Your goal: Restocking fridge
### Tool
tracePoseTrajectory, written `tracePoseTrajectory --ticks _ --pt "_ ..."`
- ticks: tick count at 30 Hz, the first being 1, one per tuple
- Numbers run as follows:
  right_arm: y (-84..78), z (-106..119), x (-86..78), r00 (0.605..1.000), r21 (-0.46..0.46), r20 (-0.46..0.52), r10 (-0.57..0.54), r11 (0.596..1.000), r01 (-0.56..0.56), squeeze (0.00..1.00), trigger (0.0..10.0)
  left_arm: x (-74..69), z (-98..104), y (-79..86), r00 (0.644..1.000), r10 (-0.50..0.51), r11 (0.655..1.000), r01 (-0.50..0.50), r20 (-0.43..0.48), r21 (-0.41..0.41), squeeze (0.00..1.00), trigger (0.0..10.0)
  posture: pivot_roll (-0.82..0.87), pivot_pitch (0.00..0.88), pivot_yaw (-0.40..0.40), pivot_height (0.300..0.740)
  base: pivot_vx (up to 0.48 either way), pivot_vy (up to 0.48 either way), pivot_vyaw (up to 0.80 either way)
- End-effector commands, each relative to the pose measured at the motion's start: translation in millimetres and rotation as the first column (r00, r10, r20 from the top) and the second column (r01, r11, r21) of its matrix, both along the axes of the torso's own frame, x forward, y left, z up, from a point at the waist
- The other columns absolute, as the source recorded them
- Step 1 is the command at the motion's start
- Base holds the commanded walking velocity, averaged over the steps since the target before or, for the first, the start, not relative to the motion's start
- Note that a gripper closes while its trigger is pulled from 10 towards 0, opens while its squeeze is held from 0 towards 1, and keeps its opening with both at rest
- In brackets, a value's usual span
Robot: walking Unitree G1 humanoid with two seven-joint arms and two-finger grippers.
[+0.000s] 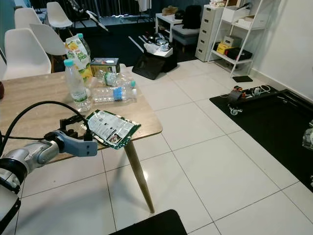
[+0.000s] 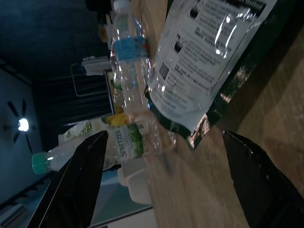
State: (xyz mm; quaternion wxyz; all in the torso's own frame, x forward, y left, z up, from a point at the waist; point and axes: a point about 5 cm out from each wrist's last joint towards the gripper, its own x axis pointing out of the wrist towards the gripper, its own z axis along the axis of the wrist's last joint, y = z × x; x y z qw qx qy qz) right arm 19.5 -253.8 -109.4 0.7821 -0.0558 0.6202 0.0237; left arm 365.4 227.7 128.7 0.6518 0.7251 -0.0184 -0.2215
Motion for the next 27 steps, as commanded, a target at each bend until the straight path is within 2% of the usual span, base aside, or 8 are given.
tracePoseTrajectory --ticks 1,5,12,27 --pt "-0.7 0 -3.0 1.0 0.002 -0.001 0.015 1.0 -0.015 0.0 10.0 1.7 0 -7.2 1.0 -0.024 1.0 0.024 0.008 0.001 0.0 10.0 -0.16 0.04 -0.012 0.74 0.0 0.0 0.0" --pt "-3.2 1 -12.8 1.0 0.001 -0.012 0.026 1.0 -0.026 0.0 10.0 3.2 3 -11.8 0.999 -0.045 0.999 0.045 0.02 -0.003 0.0 10.0 -0.17 0.082 -0.023 0.74 0.0 0.0 0.0" --pt "-9.2 5 -12.8 0.998 0.006 0.008 0.061 0.998 -0.061 0.0 10.0 5.3 5 -18.6 0.997 -0.07 0.998 0.07 0.033 -0.003 0.0 10.0 -0.17 0.138 -0.042 0.74 0.0 0.0 0.0" --pt "-11.3 8 -14.5 0.995 0.018 0.038 0.087 0.996 -0.088 0.0 10.0 7.6 9 -9.4 0.998 -0.043 0.996 0.038 0.052 0.076 0.0 10.0 -0.18 0.173 -0.042 0.74 0.0 0.0 0.0"
